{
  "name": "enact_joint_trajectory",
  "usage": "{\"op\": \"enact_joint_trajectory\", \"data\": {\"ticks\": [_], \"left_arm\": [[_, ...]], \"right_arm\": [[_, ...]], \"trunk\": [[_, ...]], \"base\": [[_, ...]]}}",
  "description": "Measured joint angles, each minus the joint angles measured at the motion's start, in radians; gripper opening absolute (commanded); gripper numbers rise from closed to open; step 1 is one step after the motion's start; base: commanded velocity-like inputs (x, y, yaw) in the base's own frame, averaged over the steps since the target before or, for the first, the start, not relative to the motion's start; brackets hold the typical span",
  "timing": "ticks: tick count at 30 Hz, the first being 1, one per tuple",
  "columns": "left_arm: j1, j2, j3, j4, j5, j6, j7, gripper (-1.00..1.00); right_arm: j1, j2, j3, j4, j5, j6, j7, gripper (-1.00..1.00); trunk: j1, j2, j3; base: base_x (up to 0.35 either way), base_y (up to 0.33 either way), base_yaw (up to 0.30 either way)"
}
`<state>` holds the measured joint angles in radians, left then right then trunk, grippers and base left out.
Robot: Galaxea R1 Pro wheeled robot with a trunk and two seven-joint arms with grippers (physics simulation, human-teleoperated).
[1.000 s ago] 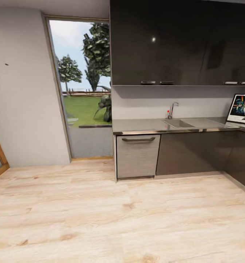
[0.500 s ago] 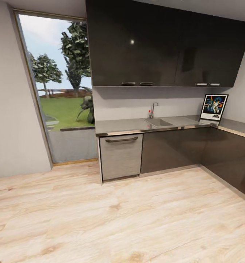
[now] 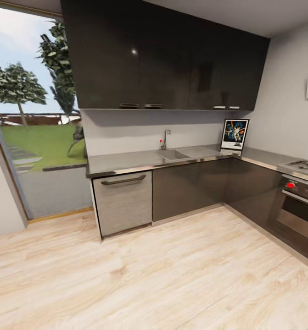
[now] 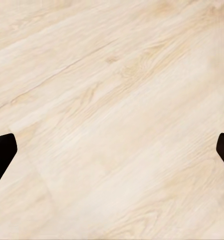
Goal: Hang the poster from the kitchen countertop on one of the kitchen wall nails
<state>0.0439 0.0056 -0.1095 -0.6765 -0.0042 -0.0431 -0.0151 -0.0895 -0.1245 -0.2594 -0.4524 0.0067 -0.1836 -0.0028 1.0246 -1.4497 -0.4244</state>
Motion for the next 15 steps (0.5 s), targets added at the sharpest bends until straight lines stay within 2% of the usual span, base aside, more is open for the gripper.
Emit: {"op": "enact_joint_trajectory", "data": {"ticks": [15], "left_arm": [[0.000,0.000,0.000,0.000,0.000,0.000,0.000,1.00]], "right_arm": [[0.000,0.000,0.002,0.000,0.000,0.000,0.000,1.00]], "trunk": [[0.000,0.000,0.007]], "base": [[0.229,-0.218,-0.294]]}}
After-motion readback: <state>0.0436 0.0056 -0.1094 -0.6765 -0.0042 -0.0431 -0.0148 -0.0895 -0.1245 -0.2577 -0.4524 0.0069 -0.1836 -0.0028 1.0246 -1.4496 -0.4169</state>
